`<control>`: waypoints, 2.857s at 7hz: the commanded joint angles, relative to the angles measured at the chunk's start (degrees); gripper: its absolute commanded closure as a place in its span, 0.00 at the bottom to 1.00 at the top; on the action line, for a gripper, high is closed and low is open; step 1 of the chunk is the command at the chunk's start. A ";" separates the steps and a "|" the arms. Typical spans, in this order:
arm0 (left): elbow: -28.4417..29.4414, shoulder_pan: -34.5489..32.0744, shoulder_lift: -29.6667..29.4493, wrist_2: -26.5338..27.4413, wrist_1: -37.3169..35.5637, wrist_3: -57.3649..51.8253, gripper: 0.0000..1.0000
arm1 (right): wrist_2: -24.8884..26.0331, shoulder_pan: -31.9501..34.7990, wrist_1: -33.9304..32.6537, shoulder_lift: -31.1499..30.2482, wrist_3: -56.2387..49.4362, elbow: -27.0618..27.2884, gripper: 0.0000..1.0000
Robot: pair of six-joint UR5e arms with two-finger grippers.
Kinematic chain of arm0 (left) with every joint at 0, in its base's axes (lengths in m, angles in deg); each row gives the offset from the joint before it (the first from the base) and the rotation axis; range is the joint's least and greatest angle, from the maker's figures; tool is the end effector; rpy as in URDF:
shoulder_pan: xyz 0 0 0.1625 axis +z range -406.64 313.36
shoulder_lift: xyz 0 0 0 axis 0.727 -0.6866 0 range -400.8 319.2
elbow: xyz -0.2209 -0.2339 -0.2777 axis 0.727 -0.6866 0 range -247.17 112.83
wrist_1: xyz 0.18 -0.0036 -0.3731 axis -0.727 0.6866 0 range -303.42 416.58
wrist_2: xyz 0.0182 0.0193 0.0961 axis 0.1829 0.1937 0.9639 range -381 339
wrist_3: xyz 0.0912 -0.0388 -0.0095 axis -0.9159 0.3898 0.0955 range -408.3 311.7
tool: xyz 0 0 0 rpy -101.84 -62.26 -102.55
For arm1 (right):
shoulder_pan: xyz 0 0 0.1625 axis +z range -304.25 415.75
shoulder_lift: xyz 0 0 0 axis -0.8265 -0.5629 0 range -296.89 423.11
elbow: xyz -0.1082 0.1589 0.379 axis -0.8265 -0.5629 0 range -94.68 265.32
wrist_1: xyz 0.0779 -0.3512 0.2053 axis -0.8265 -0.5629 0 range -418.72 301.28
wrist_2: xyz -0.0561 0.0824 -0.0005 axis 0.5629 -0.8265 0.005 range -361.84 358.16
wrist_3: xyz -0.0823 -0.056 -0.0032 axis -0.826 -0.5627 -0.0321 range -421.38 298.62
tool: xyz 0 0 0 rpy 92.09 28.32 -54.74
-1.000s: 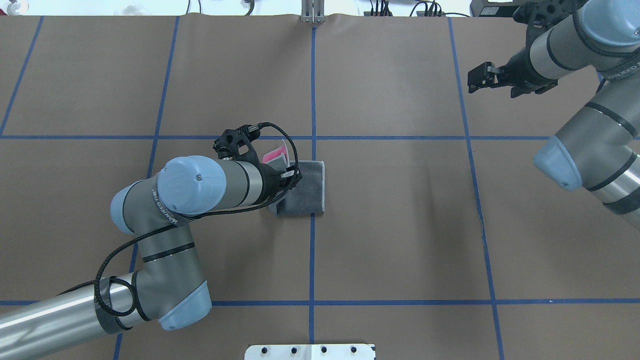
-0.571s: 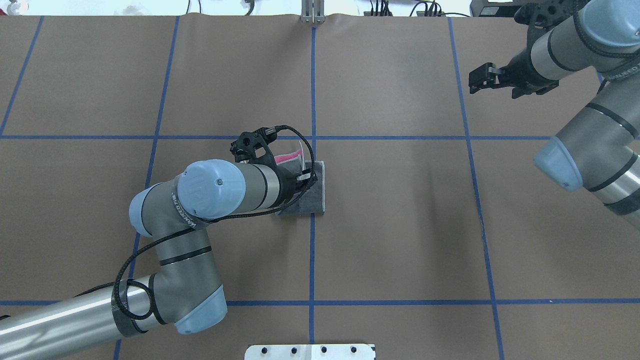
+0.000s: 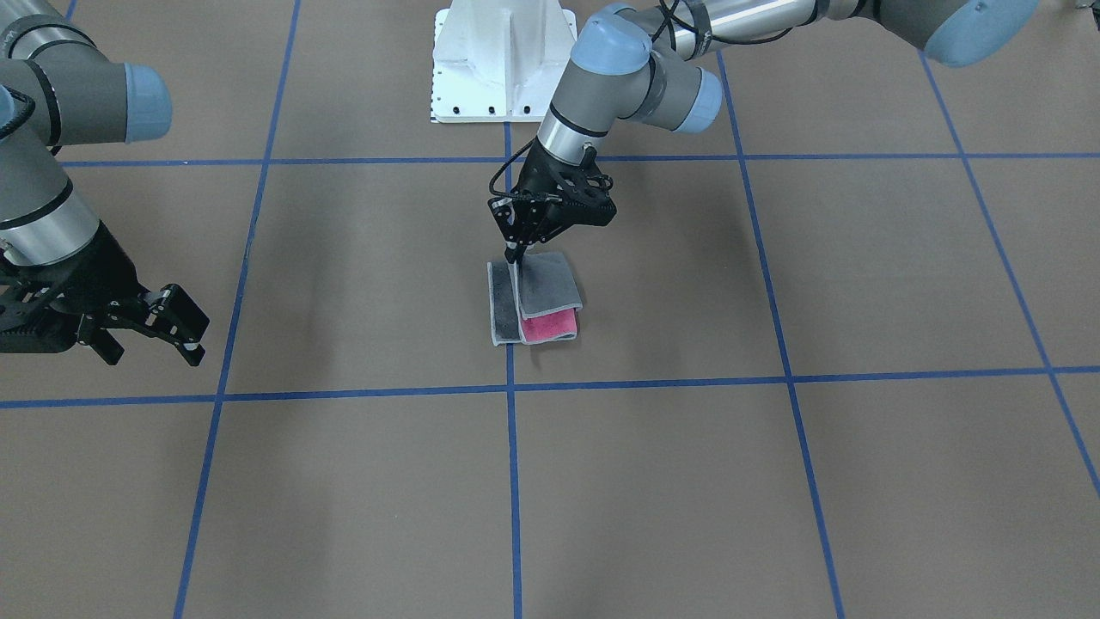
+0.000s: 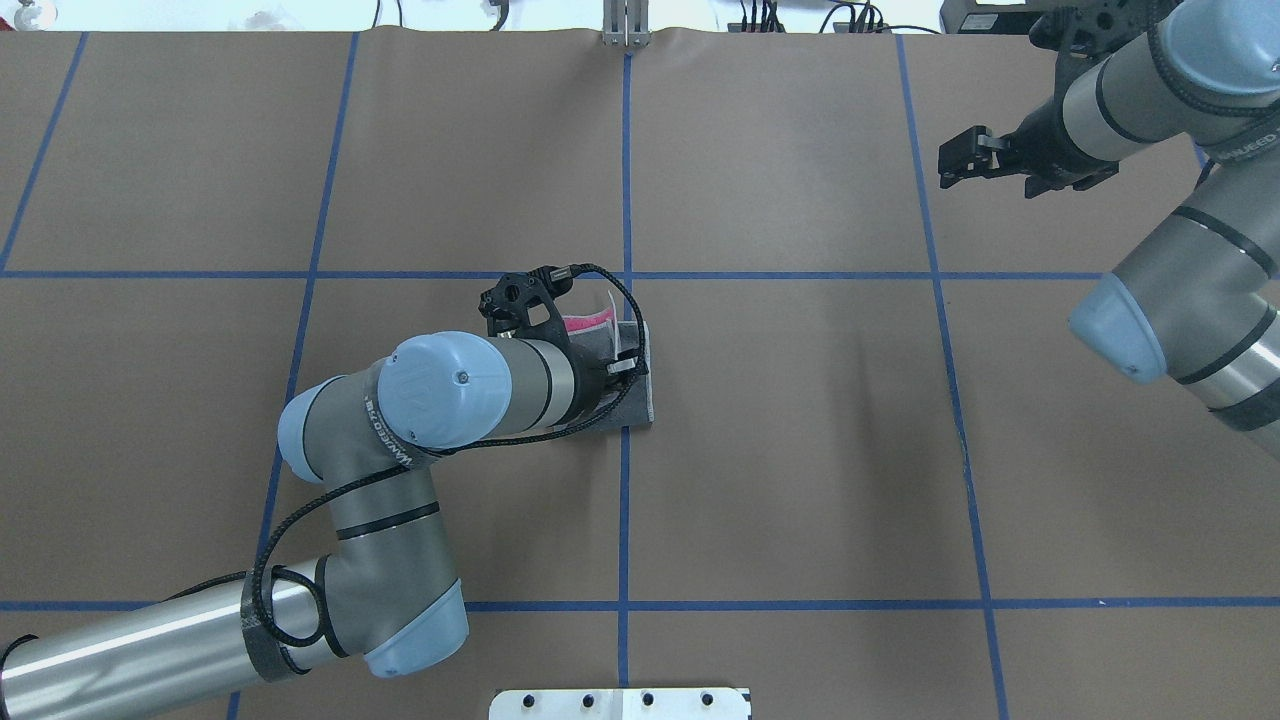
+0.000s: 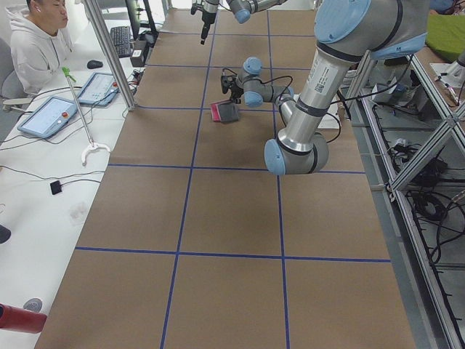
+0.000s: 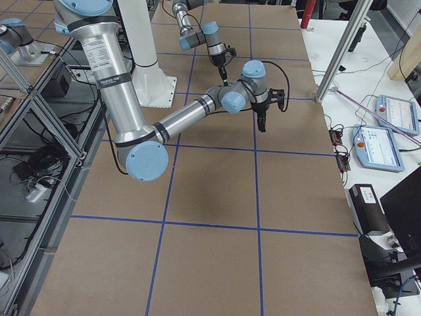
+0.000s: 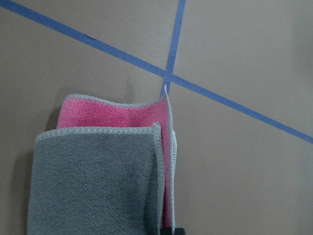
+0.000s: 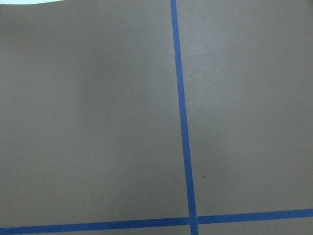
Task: Fold towel twice with both arms
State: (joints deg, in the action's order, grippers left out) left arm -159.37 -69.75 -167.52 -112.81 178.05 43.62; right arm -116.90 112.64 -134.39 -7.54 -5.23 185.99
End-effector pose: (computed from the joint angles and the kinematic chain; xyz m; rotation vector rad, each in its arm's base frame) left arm 0.5803 -0.3892 0.1962 0.2002 1.2203 -0.3607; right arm -0.2595 -0.5648 0.3621 0.2504 -0.8308 0.2075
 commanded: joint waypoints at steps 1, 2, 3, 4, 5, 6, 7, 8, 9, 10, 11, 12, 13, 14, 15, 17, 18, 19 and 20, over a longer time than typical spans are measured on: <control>0.01 0.44 -0.02 0.05 0.00 -0.78 1.00 | 0.01 0.06 0.00 -0.01 0.01 -0.04 0.00; 0.09 0.79 -0.02 0.05 0.00 -0.78 0.93 | 0.01 0.06 0.00 -0.01 -0.08 -0.04 0.00; 0.09 0.88 -0.02 0.05 0.09 -0.78 0.18 | 0.01 0.15 0.00 -0.01 -0.08 -0.04 0.00; 0.01 0.79 -0.19 -0.04 0.09 -0.69 0.00 | 0.01 0.06 0.00 0.07 -0.08 -0.04 0.00; -0.08 0.79 -0.28 -0.13 0.09 -0.69 0.00 | 0.01 0.06 0.00 -0.01 -0.08 -0.04 0.00; -0.52 0.70 -0.37 -0.30 0.09 -0.69 0.00 | 0.01 0.15 0.00 0.07 -0.08 -0.04 0.00; -0.96 0.18 -0.28 -0.56 0.00 -0.86 0.00 | 0.01 0.15 0.00 0.07 -0.69 -0.12 0.00; -1.14 -0.87 -0.19 -1.26 -0.52 -3.22 0.00 | -0.08 0.85 -0.26 0.07 -1.04 -0.47 0.00; -3.23 -3.14 0.68 -4.05 -3.83 -8.20 0.00 | -0.43 2.07 -0.87 0.07 -3.48 -0.74 0.00; -5.94 -6.56 1.82 -7.48 -11.26 -13.47 0.00 | -2.17 4.34 -0.97 -0.62 -6.98 -1.87 0.00; -9.97 -9.99 4.09 -10.21 -19.25 -22.05 0.00 | -4.54 7.76 -0.88 -2.80 -13.46 -2.75 0.00; -14.54 -13.15 8.20 -11.28 -24.38 -31.45 0.00 | -6.39 11.71 -0.88 -5.61 -21.27 -3.63 0.00; -18.24 -17.88 14.68 -14.16 -25.65 -41.11 0.00 | -8.67 15.67 -0.70 -8.68 -29.26 -4.94 0.00; -19.76 -24.19 20.40 -19.06 -25.32 -51.39 0.00 | -10.69 19.53 -0.53 -11.41 -36.30 -6.44 0.00; -19.60 -32.09 24.99 -24.07 -25.22 -62.80 0.00 | -12.54 23.66 -0.44 -13.96 -43.68 -8.28 0.00; -15.93 -46.78 30.20 -32.51 -25.75 -79.89 0.00 | -13.00 29.75 -0.35 -18.36 -50.42 -11.62 0.00; -12.60 -52.41 32.92 -36.39 -25.75 -86.58 0.00 | -12.82 32.20 -0.26 -20.73 -50.61 -11.55 0.00; -8.21 -56.39 35.99 -37.56 -25.06 -89.43 0.00 | -12.82 34.49 -0.09 -23.11 -50.79 -11.55 0.00; -4.08 -59.21 37.59 -38.61 -24.96 -89.72 0.00 | -13.00 35.21 -0.17 -24.35 -51.49 -11.11 0.00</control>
State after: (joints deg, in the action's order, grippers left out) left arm -168.33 -124.73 -132.47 -149.65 152.81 -43.92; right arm -129.77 146.21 -134.57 -29.86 -55.97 174.62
